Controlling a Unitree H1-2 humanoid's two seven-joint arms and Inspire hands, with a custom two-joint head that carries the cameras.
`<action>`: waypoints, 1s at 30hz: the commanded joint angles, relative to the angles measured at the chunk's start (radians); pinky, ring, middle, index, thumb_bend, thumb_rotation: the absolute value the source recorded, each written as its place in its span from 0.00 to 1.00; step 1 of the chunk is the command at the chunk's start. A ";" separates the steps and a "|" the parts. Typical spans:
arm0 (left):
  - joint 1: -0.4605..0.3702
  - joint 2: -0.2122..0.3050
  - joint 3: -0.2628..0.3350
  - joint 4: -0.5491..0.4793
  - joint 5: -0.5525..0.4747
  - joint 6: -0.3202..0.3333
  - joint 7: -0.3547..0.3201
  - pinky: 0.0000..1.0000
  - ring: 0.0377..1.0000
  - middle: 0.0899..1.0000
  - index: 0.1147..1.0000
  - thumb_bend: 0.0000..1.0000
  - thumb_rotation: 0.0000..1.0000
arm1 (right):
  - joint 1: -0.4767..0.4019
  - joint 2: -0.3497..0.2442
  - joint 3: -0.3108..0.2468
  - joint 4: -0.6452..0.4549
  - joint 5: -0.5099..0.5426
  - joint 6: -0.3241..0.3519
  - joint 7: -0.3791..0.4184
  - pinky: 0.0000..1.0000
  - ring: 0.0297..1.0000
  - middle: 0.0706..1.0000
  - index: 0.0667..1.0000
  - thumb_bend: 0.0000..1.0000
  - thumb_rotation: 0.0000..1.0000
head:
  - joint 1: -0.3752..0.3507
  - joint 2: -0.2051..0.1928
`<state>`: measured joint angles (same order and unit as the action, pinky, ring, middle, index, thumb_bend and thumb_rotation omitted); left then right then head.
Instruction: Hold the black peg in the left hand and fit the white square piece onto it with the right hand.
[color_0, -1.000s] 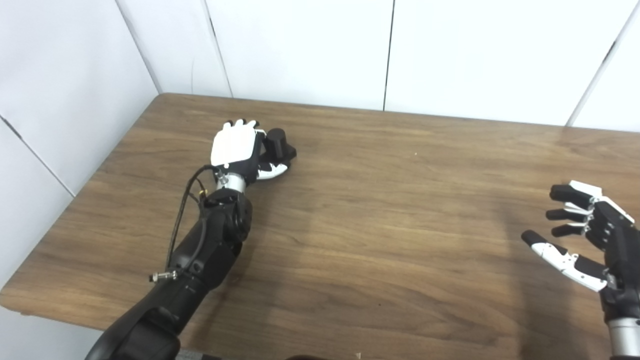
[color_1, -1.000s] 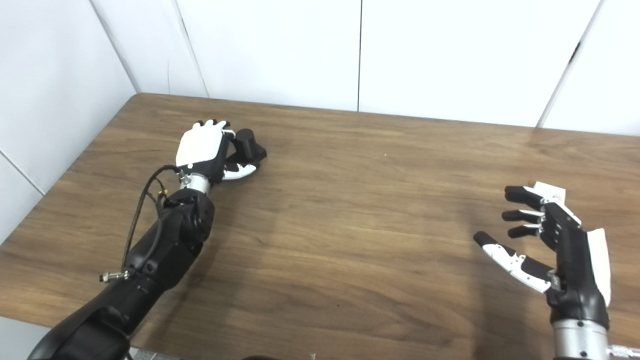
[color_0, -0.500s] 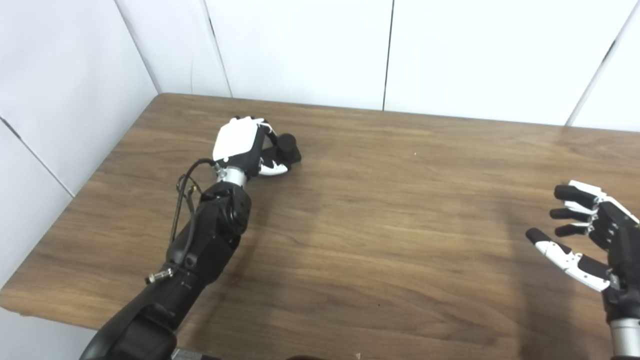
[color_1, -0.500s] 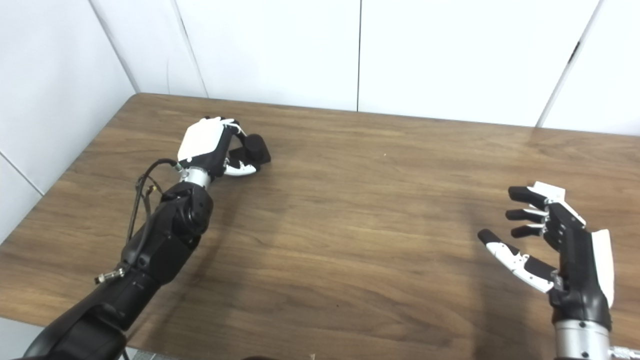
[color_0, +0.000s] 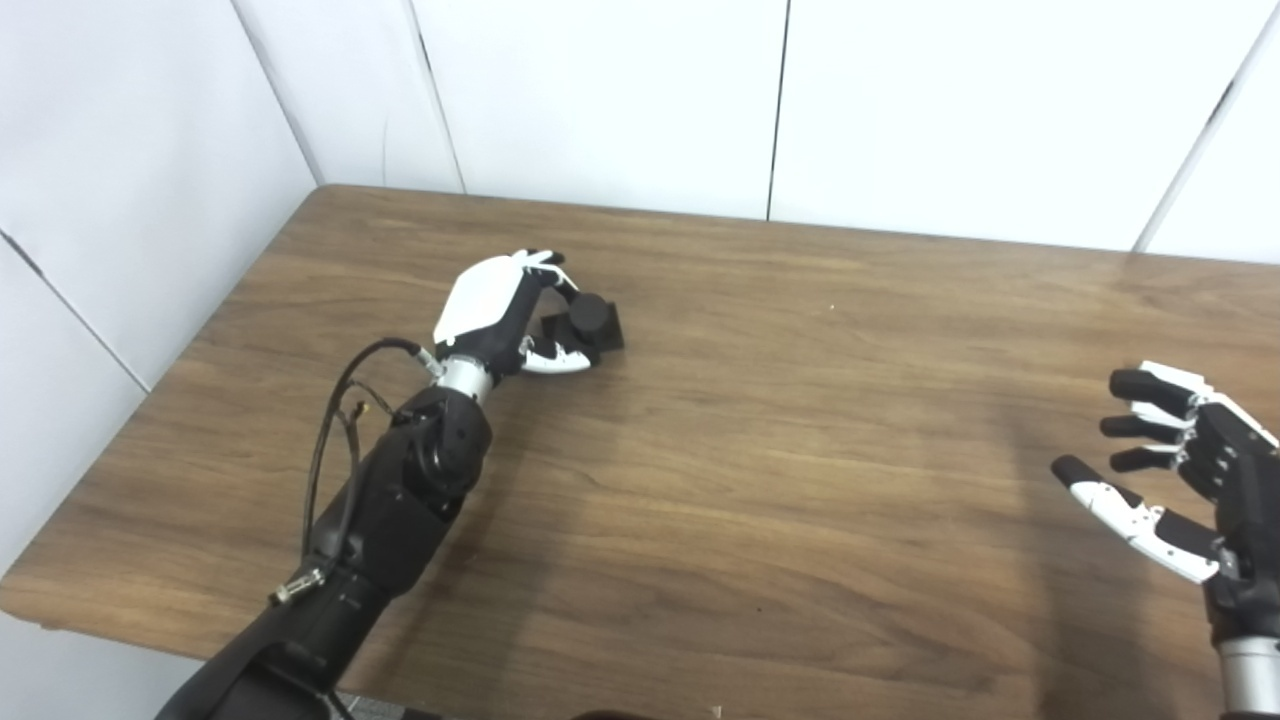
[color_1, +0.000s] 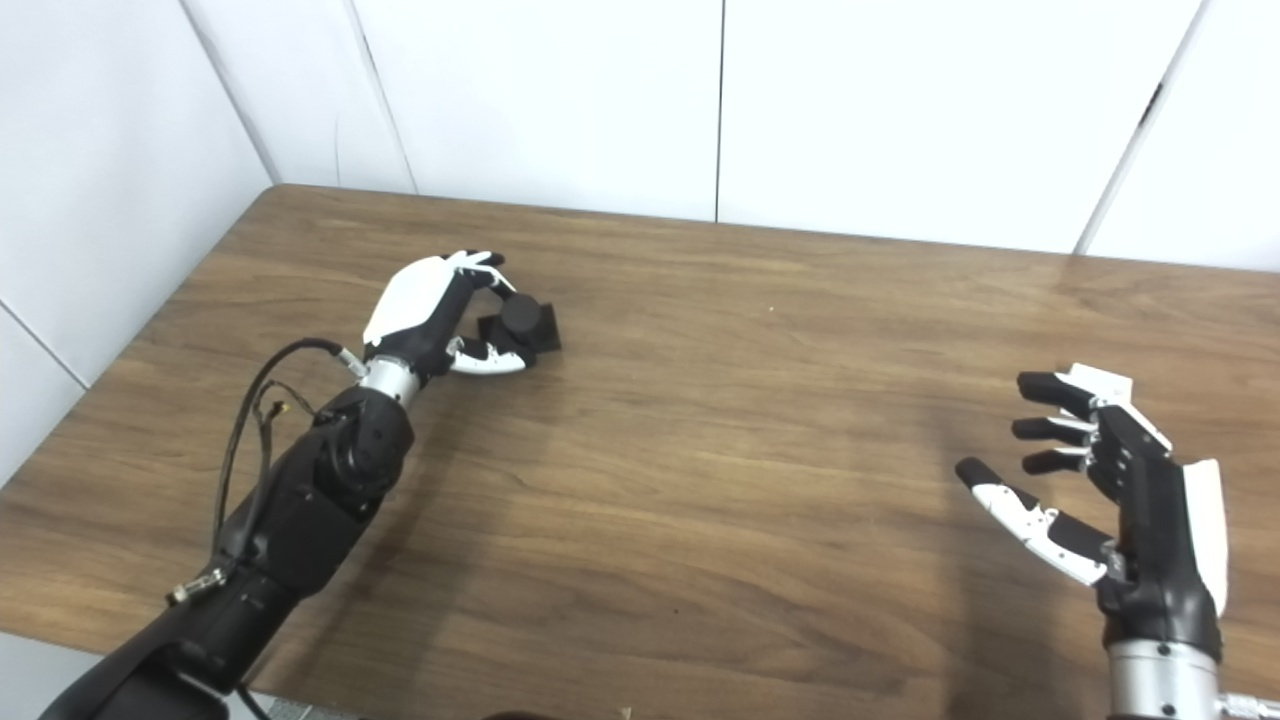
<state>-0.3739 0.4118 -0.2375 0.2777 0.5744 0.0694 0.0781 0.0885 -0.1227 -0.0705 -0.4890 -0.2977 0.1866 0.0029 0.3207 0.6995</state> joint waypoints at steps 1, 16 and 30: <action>-0.002 0.011 -0.021 0.002 -0.011 -0.069 -0.033 1.00 0.97 0.90 0.43 0.52 0.08 | 0.027 0.008 0.005 -0.033 -0.002 -0.037 -0.012 0.51 0.63 0.71 0.66 0.52 0.00 | -0.001 0.003; -0.007 0.035 -0.078 -0.130 -0.164 -0.222 -0.308 1.00 1.00 0.92 0.43 0.52 0.08 | 0.029 0.009 0.008 -0.007 -0.005 -0.060 -0.028 0.52 0.62 0.71 0.66 0.54 0.00 | -0.055 0.015; -0.002 -0.052 -0.148 -0.229 -0.170 -0.284 -0.426 1.00 1.00 0.91 0.42 0.52 0.08 | 0.035 0.016 0.004 -0.008 0.008 -0.038 -0.031 0.54 0.67 0.74 0.69 0.52 0.00 | -0.086 0.025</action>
<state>-0.3475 0.3616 -0.3899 0.0791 0.4074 -0.1823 -0.3545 0.0896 -0.1208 -0.0663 -0.4794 -0.2970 0.1767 -0.0143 0.2347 0.7240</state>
